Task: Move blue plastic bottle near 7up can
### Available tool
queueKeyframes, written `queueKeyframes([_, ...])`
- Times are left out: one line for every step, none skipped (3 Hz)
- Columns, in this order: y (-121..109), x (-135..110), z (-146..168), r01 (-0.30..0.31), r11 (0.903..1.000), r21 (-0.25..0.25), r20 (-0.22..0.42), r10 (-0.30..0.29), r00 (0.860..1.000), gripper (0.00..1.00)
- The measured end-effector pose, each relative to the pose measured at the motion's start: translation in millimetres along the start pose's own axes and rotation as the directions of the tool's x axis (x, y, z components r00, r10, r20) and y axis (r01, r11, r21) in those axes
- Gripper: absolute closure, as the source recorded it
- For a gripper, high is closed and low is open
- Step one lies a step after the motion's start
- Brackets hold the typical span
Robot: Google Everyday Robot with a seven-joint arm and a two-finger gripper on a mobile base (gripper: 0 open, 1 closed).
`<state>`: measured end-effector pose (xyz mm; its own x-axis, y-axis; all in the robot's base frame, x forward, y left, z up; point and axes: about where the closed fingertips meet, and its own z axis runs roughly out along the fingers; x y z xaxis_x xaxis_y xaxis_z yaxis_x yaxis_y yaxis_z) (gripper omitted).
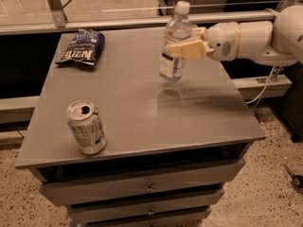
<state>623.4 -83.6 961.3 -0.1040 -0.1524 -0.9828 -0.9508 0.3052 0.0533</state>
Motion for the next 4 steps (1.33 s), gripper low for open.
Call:
queueKeyframes([45, 17, 29, -0.017, 0.9914, -0.130, 0.006, 0.018, 1.000, 1.00])
queueKeyframes([83, 33, 55, -0.021, 0.9700, -0.242, -0.007, 0.020, 1.000, 1.00])
queueKeyframes([109, 33, 72, 0.011, 0.9513, -0.308, -0.005, -0.013, 1.000, 1.00])
queueKeyframes([127, 25, 83, 0.052, 0.9355, -0.350, 0.020, -0.049, 0.999, 1.00])
